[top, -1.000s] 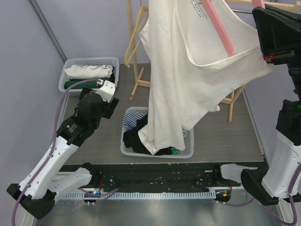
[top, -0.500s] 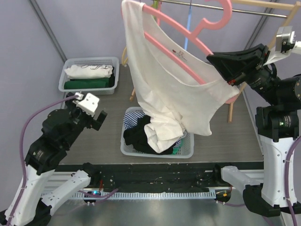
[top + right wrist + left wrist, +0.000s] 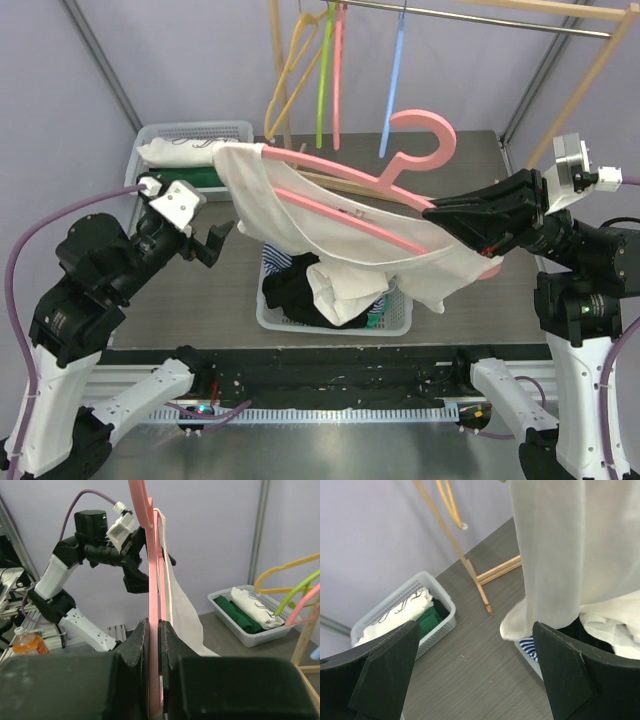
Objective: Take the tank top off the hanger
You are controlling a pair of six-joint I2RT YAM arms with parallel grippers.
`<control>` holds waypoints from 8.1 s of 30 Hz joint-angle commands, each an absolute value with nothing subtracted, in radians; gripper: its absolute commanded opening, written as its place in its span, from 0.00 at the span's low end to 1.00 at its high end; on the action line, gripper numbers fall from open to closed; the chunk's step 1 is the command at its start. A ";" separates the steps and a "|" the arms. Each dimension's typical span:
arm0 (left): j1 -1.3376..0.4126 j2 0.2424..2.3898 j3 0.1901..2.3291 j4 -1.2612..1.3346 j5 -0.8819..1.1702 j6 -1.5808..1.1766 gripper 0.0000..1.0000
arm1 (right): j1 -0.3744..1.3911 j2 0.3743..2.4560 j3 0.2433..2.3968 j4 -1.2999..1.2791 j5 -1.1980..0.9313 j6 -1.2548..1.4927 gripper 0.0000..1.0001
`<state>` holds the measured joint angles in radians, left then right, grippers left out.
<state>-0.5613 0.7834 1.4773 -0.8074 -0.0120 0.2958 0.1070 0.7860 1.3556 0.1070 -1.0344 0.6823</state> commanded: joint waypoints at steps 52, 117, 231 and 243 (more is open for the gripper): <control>-0.606 1.232 2.082 -1.108 0.798 0.158 1.00 | 0.436 1.002 1.589 -0.686 -0.914 -0.025 0.01; -0.660 1.302 2.095 -1.155 0.472 0.344 0.00 | 0.508 0.672 1.221 -0.419 -0.144 0.209 0.82; -0.660 1.273 2.022 -1.229 0.488 0.419 0.02 | 0.508 0.572 1.049 -0.233 -0.117 0.443 0.01; -0.660 1.233 2.011 -1.267 0.497 0.446 0.02 | 0.506 0.603 1.068 -0.406 0.428 0.469 0.01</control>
<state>-0.6628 1.2789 1.9987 -1.2568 0.4862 0.4271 0.5076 0.5713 1.0428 -0.3569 0.2062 0.4526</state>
